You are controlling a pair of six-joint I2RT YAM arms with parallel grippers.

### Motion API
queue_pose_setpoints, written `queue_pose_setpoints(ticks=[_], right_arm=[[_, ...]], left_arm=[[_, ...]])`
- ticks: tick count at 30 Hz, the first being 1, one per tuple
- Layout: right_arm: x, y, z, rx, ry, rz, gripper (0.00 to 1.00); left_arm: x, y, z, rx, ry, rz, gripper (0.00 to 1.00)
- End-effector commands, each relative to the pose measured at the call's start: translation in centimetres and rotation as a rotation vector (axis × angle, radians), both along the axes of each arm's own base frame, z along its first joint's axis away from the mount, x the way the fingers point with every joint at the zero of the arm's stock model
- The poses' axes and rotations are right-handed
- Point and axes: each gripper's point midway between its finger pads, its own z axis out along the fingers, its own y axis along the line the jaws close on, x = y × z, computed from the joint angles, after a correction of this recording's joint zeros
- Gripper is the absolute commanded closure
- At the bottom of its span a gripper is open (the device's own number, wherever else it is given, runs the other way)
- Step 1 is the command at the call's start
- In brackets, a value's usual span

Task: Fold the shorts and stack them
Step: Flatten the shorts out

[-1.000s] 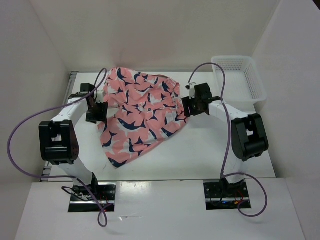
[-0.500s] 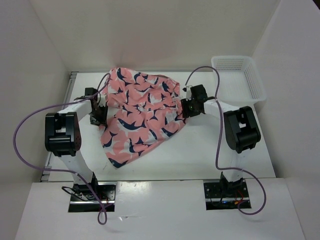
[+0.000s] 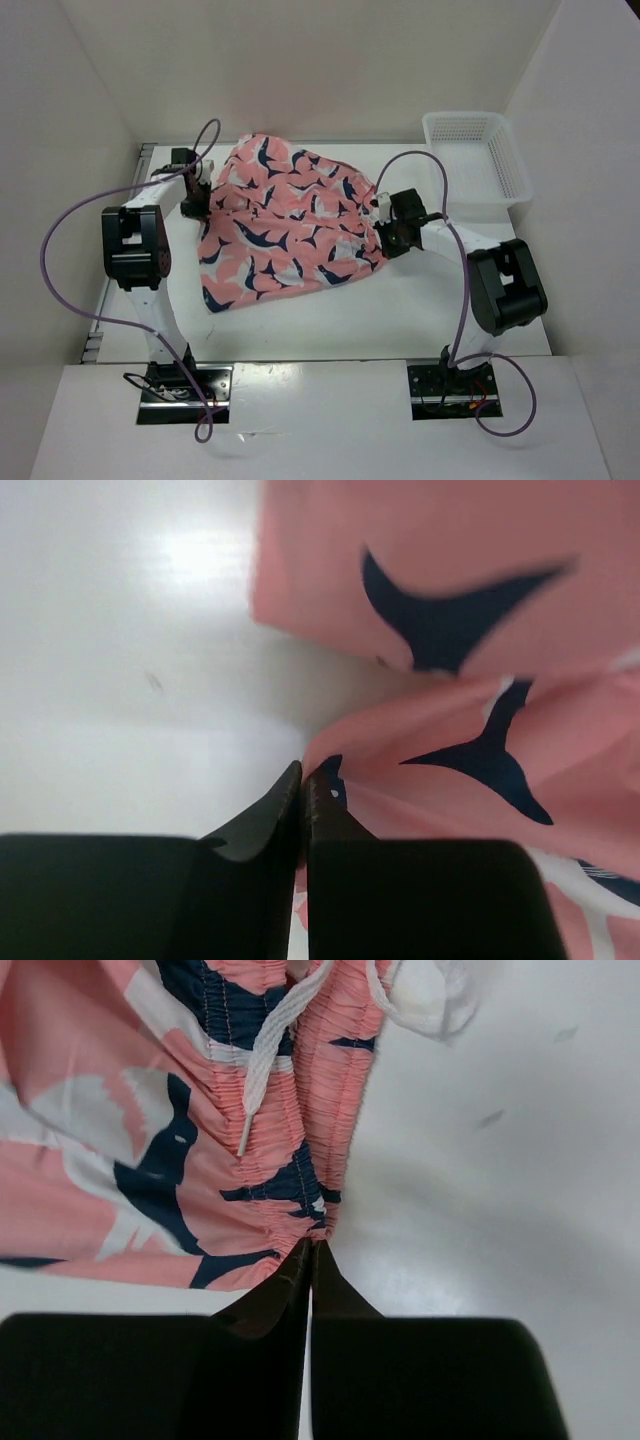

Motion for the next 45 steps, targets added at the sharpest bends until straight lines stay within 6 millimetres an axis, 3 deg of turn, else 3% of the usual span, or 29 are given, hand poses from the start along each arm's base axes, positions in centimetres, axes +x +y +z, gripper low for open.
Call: queue_pose_setpoints(ticks=[1,3,5,6,7,11,12,13,14,15,16,17,18,21,25,26,30,35,37,41,44,45], right_arm=[[-3.3,-1.8,0.6,-0.061,0.017,0.093,1.0],[-2.9,-1.9,1.3,-0.063,-0.013,0.075,1.0],[-3.0,-1.2,1.7,-0.032,-0.004,0.095,0.97],[-3.3,-1.1,1.6,-0.023,0.007,0.101,0.88],[-2.7,-0.5,2.5,0.001,-0.012,0.113,0.72],[-1.9,-0.2,3.6,0.004,-0.052,0.141,0.51],[-2.1,-0.4,3.5,-0.012,-0.051,0.165,0.48],[-2.0,-0.4,3.8,-0.018,-0.065,0.179,0.46],[-2.0,-0.7,4.1,-0.032,-0.075,0.186,0.45],[-1.8,-1.0,4.1,-0.064,-0.091,0.219,0.45],[-1.4,-1.0,4.9,-0.077,-0.124,0.246,0.45],[-0.8,-1.5,5.3,-0.119,-0.152,0.26,0.45],[-0.1,-1.7,6.3,-0.156,-0.202,0.325,0.44],[0.7,-2.1,7.5,-0.229,-0.247,0.42,0.42],[-1.6,-0.1,7.3,-0.318,-0.267,0.697,0.37],[-2.6,1.3,7.7,-0.333,-0.298,0.765,0.37],[-4.1,3.1,6.7,-0.357,-0.356,0.862,0.35],[-5.4,2.0,3.0,-0.426,-0.298,0.962,0.37],[-5.7,1.5,1.9,-0.451,-0.266,0.985,0.37],[-5.9,1.1,0.8,-0.474,-0.236,1.02,0.37],[-5.8,1.7,-0.1,-0.465,-0.249,1.03,0.39],[-5.8,2.0,-0.7,-0.464,-0.242,1.041,0.4]], left_arm=[[4.8,1.8,2.6,0.069,-0.127,0.03,0.92],[6.1,1.6,2.8,0.078,-0.143,0.025,0.86],[6.5,0.5,3.2,0.086,-0.154,0.005,0.69],[6.5,0.5,3.2,0.086,-0.154,0.005,0.62],[6.5,-0.4,4.5,0.076,-0.18,-0.015,0.51],[3.7,-1.0,8.0,0.076,-0.217,-0.023,0.39],[2.5,-1.0,8.4,0.076,-0.213,-0.024,0.39],[1.3,-1.1,11.3,0.079,-0.274,-0.021,0.39],[-2.0,-1.0,9.4,0.083,-0.195,-0.02,0.39],[-4.0,-1.8,11.1,0.091,-0.226,-0.036,0.39],[-5.9,-2.3,10.8,0.099,-0.203,-0.051,0.39],[-9.7,-3.9,8.0,0.106,-0.097,-0.106,0.41],[-11.6,-4.4,8.6,0.122,-0.111,-0.125,0.41],[-17.4,-6.0,5.2,0.176,-0.042,-0.232,0.41],[-17.4,-6.1,3.4,0.221,-0.06,-0.247,0.39],[-17.4,-5.9,3.0,0.231,-0.053,-0.244,0.39],[-18.4,-6.5,1.4,0.251,0.005,-0.288,0.39],[-20.8,-7.0,-0.5,0.249,0.152,-0.347,0.39],[-21.4,-7.5,-0.3,0.218,0.191,-0.362,0.39],[-22.7,-7.4,-1.4,0.24,0.241,-0.386,0.39],[-22.4,-6.7,-2.5,0.283,0.246,-0.376,0.39],[-21.2,-7.0,-2.7,0.285,0.201,-0.368,0.39]])
